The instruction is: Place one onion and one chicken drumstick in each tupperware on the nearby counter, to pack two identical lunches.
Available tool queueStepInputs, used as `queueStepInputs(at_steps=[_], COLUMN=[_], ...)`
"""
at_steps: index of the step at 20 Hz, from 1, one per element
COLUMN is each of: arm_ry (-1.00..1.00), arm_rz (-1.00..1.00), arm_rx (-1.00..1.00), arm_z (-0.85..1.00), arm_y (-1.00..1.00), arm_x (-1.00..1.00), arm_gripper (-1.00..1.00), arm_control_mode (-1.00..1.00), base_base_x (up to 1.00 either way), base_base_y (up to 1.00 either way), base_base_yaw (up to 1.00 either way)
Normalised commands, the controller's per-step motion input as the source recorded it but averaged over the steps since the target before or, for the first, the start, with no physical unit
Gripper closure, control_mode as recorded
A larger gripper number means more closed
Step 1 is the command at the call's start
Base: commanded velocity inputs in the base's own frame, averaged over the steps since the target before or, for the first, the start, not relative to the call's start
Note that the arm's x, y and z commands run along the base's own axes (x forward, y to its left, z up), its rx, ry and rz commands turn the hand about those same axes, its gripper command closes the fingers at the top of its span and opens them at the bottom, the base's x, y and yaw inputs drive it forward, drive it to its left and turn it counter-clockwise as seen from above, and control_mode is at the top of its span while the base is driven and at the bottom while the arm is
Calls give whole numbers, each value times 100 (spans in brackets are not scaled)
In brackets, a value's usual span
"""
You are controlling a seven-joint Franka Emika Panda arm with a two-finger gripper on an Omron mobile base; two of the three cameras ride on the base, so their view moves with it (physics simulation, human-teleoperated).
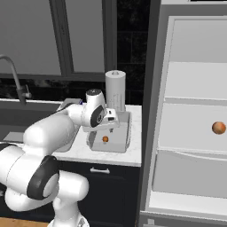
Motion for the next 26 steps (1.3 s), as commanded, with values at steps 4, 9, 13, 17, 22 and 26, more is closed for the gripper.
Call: queueStepInputs(at_steps=[4, 9, 13, 17, 22, 26], arm_ry=[-16, -11, -5, -5, -12, -17], arm_rz=[0, 0, 0, 0, 0, 0], arm_rx=[0, 0, 0, 0, 0, 0], arm_z=[58, 39, 34, 44, 52, 48], arm_y=[4, 19, 32, 34, 16, 0], arm_x=[-51, -72, -87, -92, -92, -90], arm_gripper=[-100, -100, -100, -100, -100, -100], arm_control_mode=[-100, -100, -100, -100, -100, -100], base_base_x=[0, 0, 0, 0, 0, 0], base_base_y=[0, 0, 0, 0, 0, 0], base_base_yaw=[0, 0, 0, 0, 0, 0])
